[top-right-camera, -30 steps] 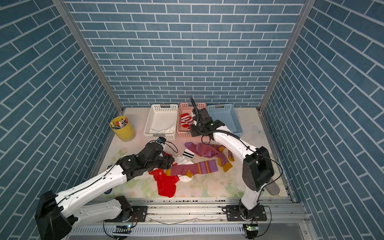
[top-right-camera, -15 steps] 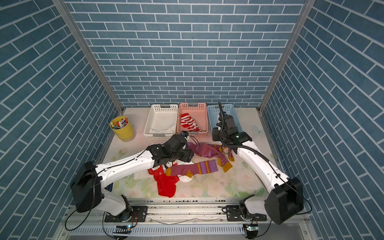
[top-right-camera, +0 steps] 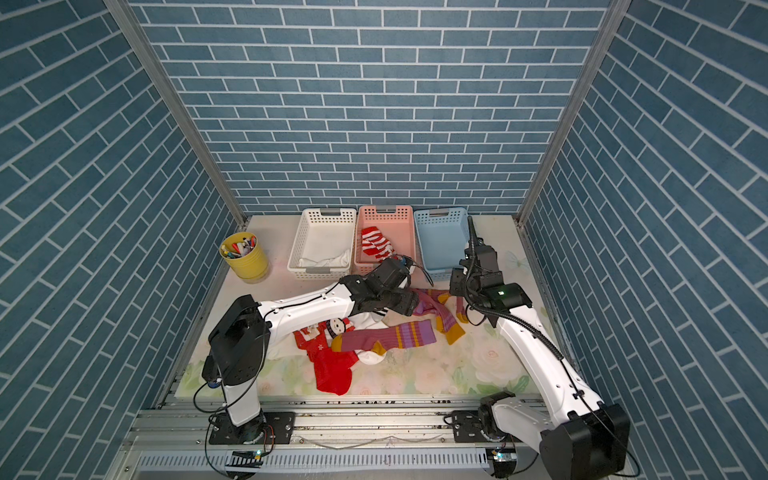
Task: Sort the socks into the basket by color
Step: Pick up the sock at the center of the board.
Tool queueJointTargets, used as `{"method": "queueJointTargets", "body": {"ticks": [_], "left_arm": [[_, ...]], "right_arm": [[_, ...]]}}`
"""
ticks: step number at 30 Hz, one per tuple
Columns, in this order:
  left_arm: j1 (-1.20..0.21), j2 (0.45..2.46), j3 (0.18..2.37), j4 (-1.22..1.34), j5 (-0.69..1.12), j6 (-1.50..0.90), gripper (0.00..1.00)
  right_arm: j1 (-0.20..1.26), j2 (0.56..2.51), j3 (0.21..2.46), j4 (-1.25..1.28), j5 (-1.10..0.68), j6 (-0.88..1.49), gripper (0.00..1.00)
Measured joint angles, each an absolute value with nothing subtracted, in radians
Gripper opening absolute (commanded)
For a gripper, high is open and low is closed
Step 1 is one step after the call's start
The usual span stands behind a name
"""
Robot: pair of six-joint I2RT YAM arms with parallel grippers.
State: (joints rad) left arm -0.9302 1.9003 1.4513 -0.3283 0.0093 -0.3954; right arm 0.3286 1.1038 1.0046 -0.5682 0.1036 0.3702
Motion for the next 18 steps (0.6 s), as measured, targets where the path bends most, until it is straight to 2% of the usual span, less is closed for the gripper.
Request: {"method": "queueJointTargets", "body": {"ticks": [4, 10, 18], "left_arm": [[-0.930, 1.940, 1.482, -0.341, 0.009, -0.388, 0.76], [-0.930, 1.988, 1.523, -0.362, 0.009, -0.373, 0.68], [-0.930, 2.020, 1.550, -0.374, 0.013, -0.355, 0.52]], "right_arm": [[0.300, 1.088, 0.989, -0.575, 0.100, 0.370, 0.49], [0.278, 1.089, 0.981, -0.576, 0.086, 0.370, 0.48], [0.266, 1.089, 0.980, -0.576, 0.078, 0.370, 0.47]]}}
